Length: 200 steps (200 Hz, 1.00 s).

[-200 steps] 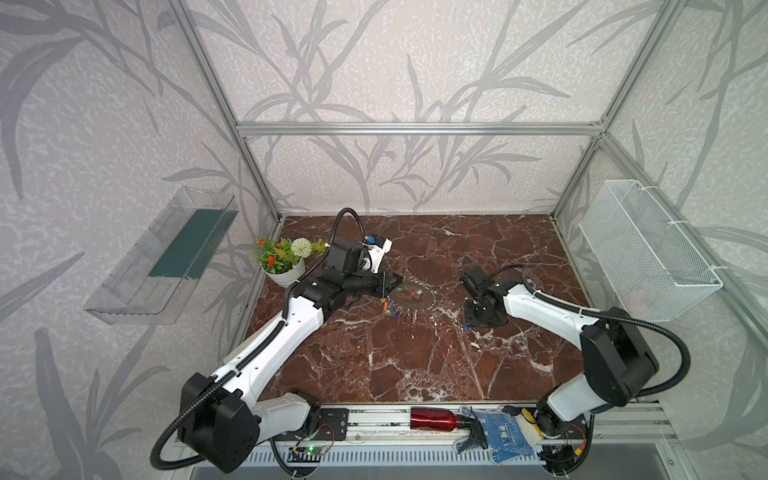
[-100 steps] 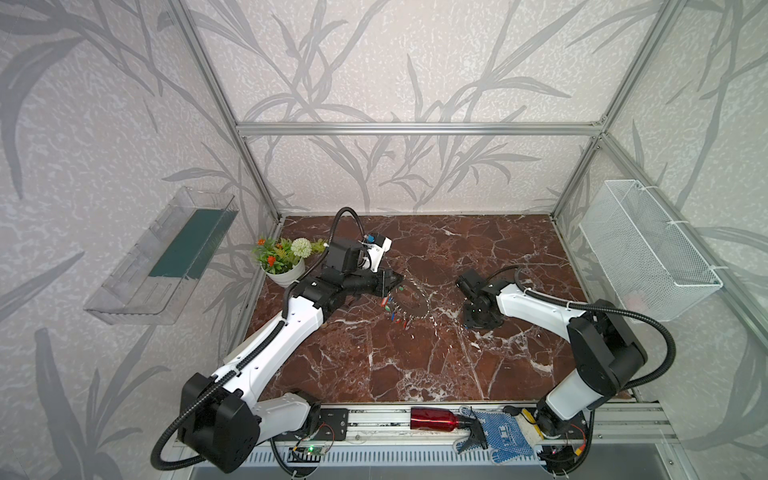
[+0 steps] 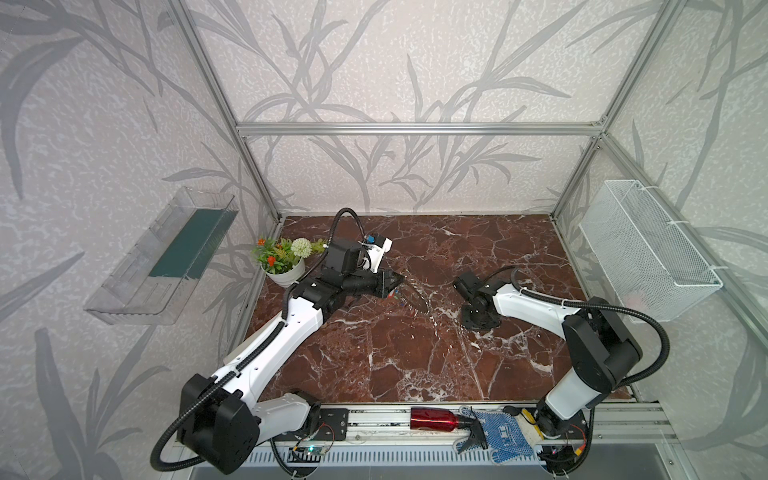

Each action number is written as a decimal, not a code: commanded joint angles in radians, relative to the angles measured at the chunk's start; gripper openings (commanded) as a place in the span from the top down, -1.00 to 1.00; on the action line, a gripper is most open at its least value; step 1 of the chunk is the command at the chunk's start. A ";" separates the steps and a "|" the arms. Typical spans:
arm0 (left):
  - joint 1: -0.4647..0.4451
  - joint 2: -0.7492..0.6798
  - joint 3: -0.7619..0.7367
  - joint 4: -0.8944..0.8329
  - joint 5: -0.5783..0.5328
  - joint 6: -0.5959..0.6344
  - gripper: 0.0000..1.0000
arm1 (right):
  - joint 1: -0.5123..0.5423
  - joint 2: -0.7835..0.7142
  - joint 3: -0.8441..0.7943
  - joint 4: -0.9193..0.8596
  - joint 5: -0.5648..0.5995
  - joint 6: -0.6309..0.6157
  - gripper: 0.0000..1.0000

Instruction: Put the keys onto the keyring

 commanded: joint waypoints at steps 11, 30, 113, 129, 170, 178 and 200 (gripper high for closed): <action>0.001 -0.035 -0.003 0.061 0.029 -0.003 1.00 | 0.013 0.029 0.042 -0.020 0.029 0.000 0.45; 0.000 -0.036 -0.003 0.062 0.033 -0.003 1.00 | 0.011 0.038 0.049 -0.024 0.040 0.000 0.46; 0.000 -0.039 -0.004 0.068 0.041 -0.006 1.00 | 0.016 0.076 0.060 -0.033 0.057 -0.004 0.63; 0.000 -0.039 -0.004 0.067 0.041 -0.006 1.00 | 0.021 0.082 0.065 -0.037 0.064 -0.003 0.64; 0.000 -0.038 -0.004 0.071 0.044 -0.009 1.00 | 0.042 0.080 0.078 -0.059 0.097 -0.002 0.72; -0.001 -0.038 -0.003 0.071 0.044 -0.009 1.00 | 0.045 0.078 0.081 -0.064 0.103 -0.004 0.73; 0.000 -0.039 -0.006 0.074 0.048 -0.008 1.00 | 0.047 0.070 0.078 -0.067 0.113 -0.004 0.79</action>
